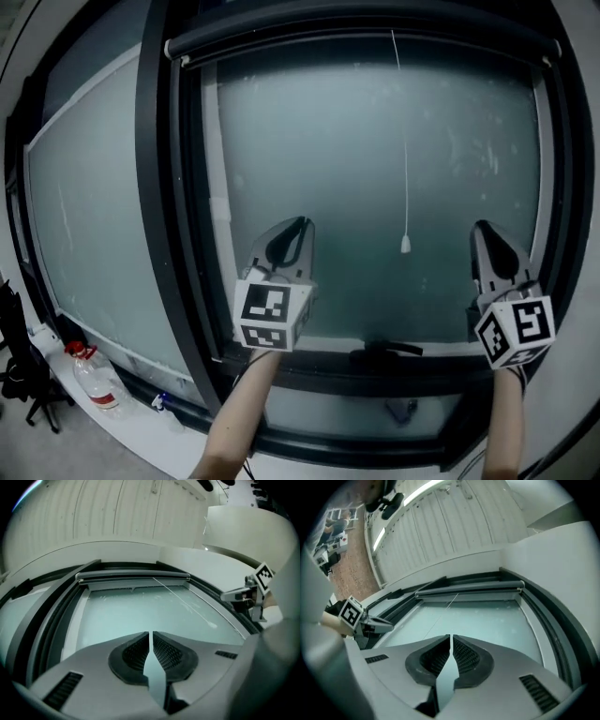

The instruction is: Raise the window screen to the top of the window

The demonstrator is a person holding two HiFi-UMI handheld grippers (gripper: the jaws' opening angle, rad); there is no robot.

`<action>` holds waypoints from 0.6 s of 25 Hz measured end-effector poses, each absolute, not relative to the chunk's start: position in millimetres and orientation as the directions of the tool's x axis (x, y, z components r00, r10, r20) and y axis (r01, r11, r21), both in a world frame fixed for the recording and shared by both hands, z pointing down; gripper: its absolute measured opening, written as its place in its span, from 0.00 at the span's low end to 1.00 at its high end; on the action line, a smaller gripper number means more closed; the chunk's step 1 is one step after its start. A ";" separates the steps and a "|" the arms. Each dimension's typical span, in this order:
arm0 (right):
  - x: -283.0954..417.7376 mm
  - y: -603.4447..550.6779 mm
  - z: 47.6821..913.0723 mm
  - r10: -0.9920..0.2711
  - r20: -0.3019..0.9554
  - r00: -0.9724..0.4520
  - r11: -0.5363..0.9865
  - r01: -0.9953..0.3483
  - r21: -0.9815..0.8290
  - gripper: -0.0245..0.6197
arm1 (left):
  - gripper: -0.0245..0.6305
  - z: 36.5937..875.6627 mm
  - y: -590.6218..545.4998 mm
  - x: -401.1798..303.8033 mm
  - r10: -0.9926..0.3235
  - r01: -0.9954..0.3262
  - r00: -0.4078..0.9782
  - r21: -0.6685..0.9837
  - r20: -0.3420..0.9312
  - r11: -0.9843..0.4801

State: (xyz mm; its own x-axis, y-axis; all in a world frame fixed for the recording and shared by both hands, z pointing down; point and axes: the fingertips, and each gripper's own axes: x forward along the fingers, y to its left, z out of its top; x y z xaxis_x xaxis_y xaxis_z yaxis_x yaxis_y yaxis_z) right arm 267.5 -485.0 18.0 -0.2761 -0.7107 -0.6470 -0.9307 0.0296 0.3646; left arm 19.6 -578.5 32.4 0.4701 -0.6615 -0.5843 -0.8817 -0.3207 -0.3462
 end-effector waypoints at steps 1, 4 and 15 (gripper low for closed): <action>263.0 -491.6 50.2 -0.745 -0.608 -0.274 0.028 -0.924 0.381 0.07 | 0.08 60.4 -579.3 15.5 -0.676 -0.891 0.454 -0.314 -0.580 -0.329; 249.7 -502.4 133.6 -0.819 -0.513 -0.257 0.056 -0.926 0.374 0.08 | 0.08 145.3 -581.6 0.5 -0.737 -0.911 0.412 -0.233 -0.536 -0.340; 227.0 -462.3 302.0 -0.927 -0.308 -0.213 0.170 -0.972 0.161 0.08 | 0.08 336.5 -530.0 7.7 -0.812 -0.866 0.499 -0.146 -0.303 -0.478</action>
State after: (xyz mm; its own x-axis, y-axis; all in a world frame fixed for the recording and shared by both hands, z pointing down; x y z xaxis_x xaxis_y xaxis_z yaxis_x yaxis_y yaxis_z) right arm 227.0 -462.3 302.0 -0.2130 -0.9271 -0.3085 -0.9722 0.1699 0.1609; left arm 7.7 -530.0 336.5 0.4988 -0.8122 -0.3026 -0.8664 -0.4775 -0.1462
